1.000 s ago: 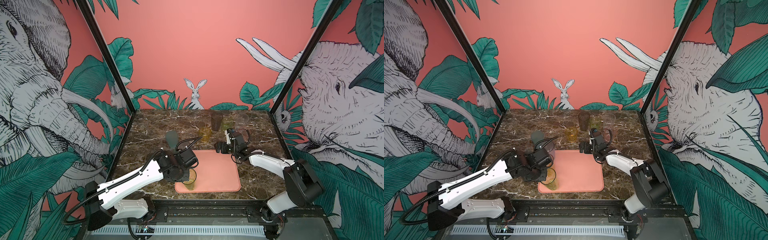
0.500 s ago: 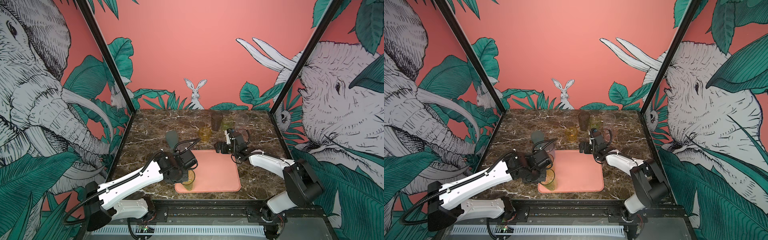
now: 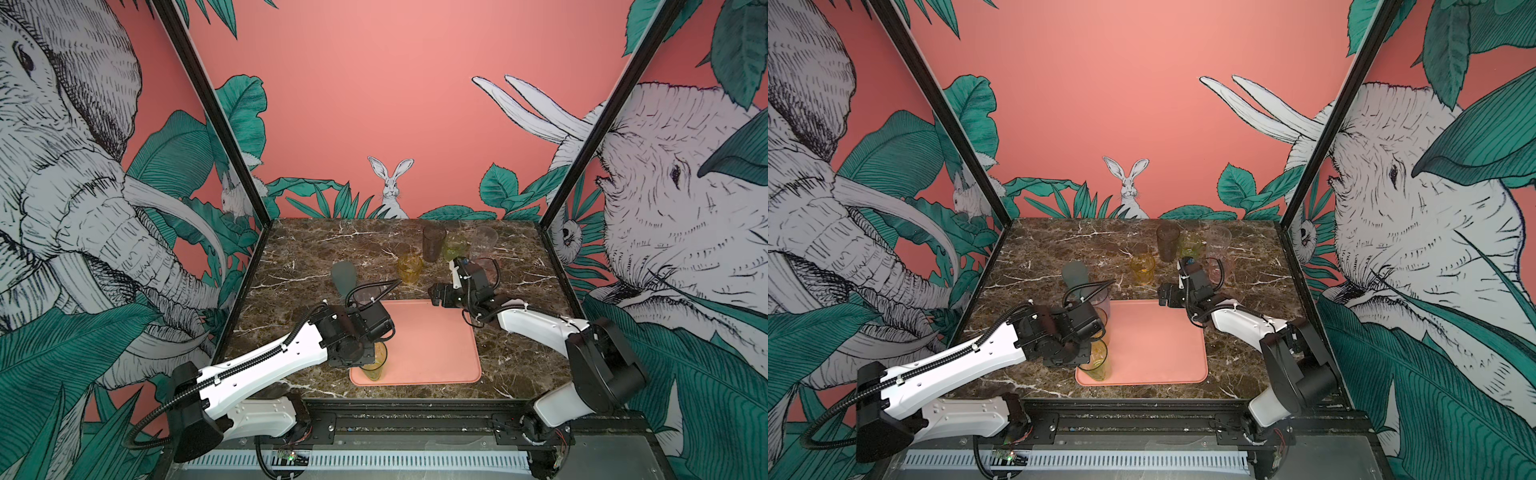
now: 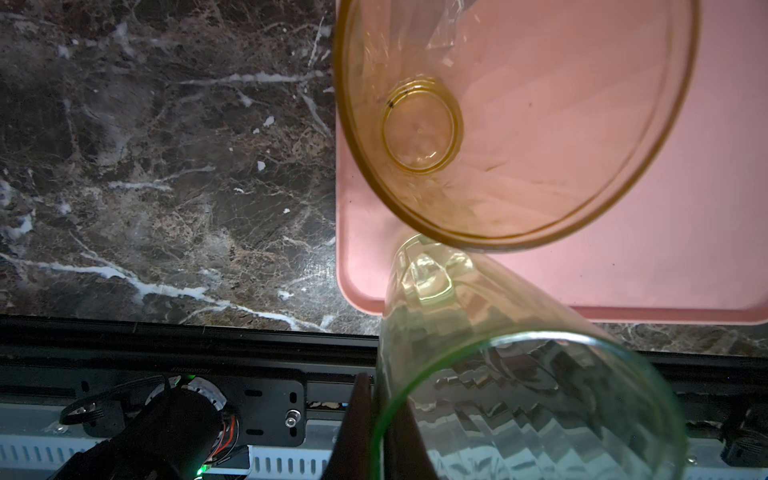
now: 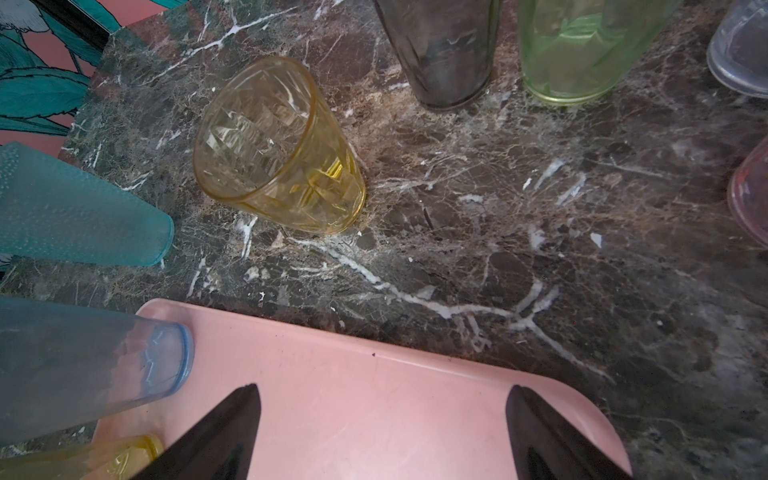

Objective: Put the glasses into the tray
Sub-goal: 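Lower the green glass onto the tray and open the left gripper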

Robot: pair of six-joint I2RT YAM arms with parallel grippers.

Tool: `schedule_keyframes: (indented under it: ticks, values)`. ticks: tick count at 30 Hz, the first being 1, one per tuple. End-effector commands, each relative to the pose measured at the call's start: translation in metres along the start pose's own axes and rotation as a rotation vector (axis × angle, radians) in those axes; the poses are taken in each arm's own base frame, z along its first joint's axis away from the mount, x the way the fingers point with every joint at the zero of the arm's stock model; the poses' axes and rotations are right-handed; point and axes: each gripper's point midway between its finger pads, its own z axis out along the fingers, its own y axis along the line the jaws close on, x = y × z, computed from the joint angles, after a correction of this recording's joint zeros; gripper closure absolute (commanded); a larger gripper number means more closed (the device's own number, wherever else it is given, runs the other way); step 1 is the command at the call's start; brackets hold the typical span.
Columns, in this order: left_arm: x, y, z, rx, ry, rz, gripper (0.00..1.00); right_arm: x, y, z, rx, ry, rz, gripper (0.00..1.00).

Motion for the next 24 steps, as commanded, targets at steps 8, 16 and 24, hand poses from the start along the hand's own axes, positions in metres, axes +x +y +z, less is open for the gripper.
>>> schedule_keyframes:
  ticks: [8, 16, 24]
  values:
    - [0.0017, 0.0126, 0.0060, -0.059, -0.009, -0.021, 1.00, -0.0031, 0.0025, 0.0018, -0.006, -0.020, -0.002, 0.06]
    - [0.0041, 0.0142, 0.0099, -0.081, 0.006, -0.015, 1.00, -0.0016, 0.0019, 0.0027, -0.003, -0.013, -0.001, 0.06]
    - [0.0039, 0.0138, 0.0098, -0.090, 0.013, 0.001, 1.00, -0.0019, 0.0019, 0.0029, -0.003, -0.012, -0.001, 0.06]
